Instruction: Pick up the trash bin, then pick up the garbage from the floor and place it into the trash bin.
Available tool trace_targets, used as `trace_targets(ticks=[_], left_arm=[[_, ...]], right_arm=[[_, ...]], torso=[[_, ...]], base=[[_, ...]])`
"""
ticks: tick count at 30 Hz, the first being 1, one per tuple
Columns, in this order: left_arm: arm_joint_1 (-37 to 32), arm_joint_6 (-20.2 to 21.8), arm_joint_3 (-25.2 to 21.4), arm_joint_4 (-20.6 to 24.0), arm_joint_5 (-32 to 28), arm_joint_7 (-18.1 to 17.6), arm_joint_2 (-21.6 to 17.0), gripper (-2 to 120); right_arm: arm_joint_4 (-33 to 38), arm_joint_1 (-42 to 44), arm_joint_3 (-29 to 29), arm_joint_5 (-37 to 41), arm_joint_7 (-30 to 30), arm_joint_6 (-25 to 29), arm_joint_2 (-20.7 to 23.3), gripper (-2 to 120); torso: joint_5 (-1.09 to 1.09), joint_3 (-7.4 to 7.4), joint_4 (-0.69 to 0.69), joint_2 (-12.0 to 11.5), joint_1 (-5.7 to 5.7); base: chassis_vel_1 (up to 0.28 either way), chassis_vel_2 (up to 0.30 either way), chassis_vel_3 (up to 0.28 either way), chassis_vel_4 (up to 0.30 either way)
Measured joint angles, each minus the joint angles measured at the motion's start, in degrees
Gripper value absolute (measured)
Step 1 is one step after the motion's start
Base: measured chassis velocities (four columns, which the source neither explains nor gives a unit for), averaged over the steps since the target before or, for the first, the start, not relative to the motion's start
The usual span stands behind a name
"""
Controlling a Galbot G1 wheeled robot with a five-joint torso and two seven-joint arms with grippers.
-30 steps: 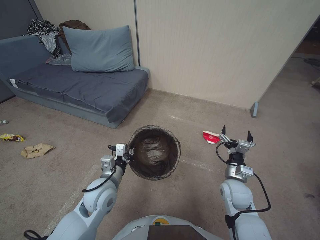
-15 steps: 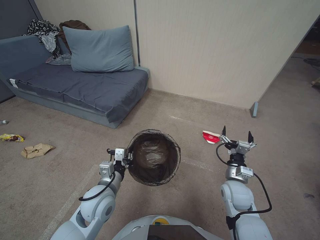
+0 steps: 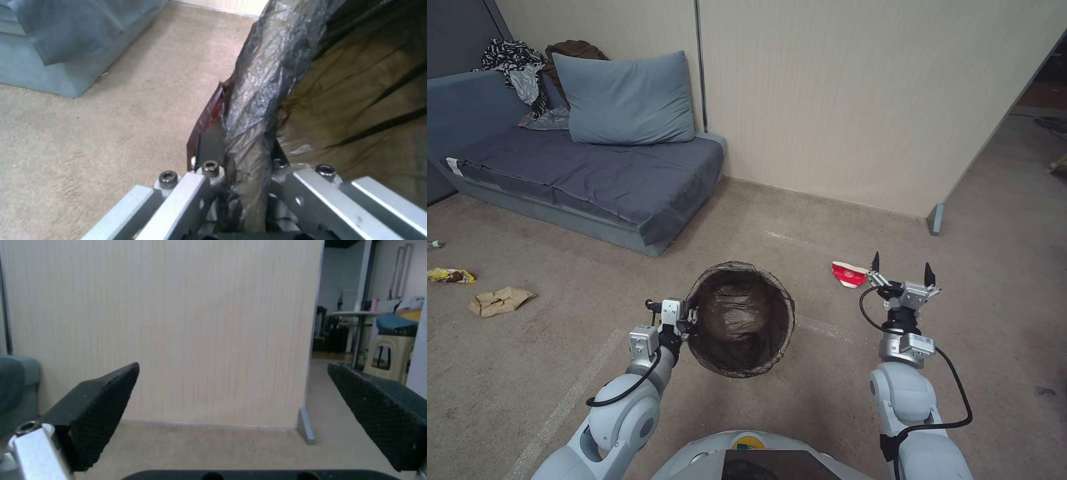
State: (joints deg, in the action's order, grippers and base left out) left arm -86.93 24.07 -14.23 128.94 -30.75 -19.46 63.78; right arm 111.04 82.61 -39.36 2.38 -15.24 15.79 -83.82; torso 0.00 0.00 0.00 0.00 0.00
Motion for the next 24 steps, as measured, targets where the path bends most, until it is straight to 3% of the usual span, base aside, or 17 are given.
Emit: trace_targets(ticks=[13,24], left_arm=[[0.1,-0.2,0.1,0.1,0.2,0.1,0.2,3],[0.8,-0.3,0.2,-0.4,0.2,0.1,0.4,3]], right_arm=[[0.2,0.0,0.0,-0.3,0.2,-0.1,-0.3,100],[0.2,-0.2,0.2,-0.3,0.2,-0.3,-0.4,100]], torso=[[0.00,0.00,0.00,0.0,0.00],[-0.02,0.01,0.00,0.0,0.00]], base=[[-0.014,0.013,0.008,-0.007],[-0.159,0.167,0.161,-0.167]])
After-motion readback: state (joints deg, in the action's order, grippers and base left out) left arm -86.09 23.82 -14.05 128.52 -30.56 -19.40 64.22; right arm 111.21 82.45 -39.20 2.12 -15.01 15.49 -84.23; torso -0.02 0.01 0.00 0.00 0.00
